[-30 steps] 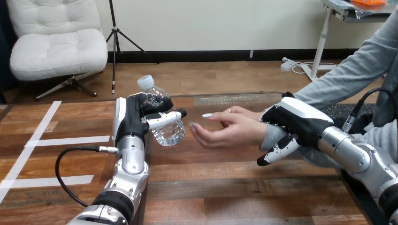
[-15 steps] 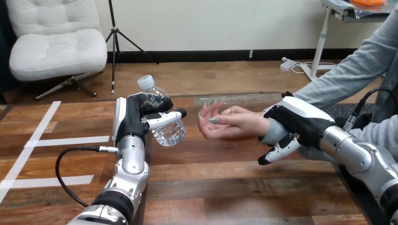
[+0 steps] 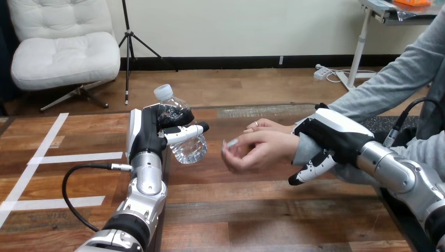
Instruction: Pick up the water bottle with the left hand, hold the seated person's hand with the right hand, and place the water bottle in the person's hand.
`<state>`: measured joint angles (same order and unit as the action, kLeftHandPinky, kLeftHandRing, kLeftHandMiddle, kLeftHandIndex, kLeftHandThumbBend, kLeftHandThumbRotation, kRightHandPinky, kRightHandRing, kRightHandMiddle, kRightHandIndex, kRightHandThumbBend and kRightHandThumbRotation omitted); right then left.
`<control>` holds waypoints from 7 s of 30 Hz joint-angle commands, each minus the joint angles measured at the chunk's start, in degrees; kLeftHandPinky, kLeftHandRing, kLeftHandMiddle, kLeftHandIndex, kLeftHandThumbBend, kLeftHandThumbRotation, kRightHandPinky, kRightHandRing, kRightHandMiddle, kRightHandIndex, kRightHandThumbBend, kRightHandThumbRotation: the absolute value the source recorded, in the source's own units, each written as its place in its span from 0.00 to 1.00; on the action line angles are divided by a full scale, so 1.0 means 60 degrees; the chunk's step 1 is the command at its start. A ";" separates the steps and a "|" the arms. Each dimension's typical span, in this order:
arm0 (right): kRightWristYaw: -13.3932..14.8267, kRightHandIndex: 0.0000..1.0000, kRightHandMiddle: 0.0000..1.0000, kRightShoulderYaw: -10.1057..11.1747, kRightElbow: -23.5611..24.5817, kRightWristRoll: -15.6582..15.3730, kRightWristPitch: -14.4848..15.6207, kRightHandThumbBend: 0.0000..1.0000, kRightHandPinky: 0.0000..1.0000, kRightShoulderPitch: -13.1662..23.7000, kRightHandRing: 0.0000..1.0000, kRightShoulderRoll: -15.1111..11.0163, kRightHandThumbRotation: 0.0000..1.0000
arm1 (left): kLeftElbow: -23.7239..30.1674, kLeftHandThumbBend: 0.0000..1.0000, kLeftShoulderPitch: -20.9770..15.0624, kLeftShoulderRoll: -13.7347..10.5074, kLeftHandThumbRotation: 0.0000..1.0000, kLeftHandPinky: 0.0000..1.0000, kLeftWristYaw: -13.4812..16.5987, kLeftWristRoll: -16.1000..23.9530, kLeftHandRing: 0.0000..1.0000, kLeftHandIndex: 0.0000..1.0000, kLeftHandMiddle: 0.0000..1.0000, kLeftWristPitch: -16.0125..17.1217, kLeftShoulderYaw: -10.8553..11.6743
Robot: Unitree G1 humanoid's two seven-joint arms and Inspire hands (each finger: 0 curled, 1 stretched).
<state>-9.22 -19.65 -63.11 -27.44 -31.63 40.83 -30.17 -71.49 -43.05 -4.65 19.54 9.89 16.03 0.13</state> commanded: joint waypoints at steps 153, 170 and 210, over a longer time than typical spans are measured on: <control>0.0167 0.37 0.34 0.0162 0.0394 0.0049 0.0167 0.83 0.24 0.0698 0.27 0.0444 0.00 | 0.1711 0.77 -0.0545 0.1454 0.00 0.11 -0.0383 -0.0042 0.16 0.39 0.22 -0.0619 -0.0337; 0.0280 0.37 0.34 0.0156 0.0374 0.0021 0.0159 0.82 0.23 0.0650 0.27 0.0421 0.00 | 0.1832 0.77 -0.0437 0.1468 0.00 0.10 -0.0444 -0.0130 0.16 0.42 0.22 -0.0732 -0.0340; 0.0361 0.38 0.36 0.0134 0.0339 -0.0025 0.0135 0.81 0.26 0.0652 0.30 0.0381 0.00 | 0.1978 0.77 -0.0354 0.1388 0.00 0.14 -0.0411 0.0058 0.19 0.38 0.25 -0.0680 -0.0513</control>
<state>-8.50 -19.66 -62.92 -27.99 -30.00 40.83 -29.01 -63.98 -42.84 3.71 16.78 9.49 10.97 -2.16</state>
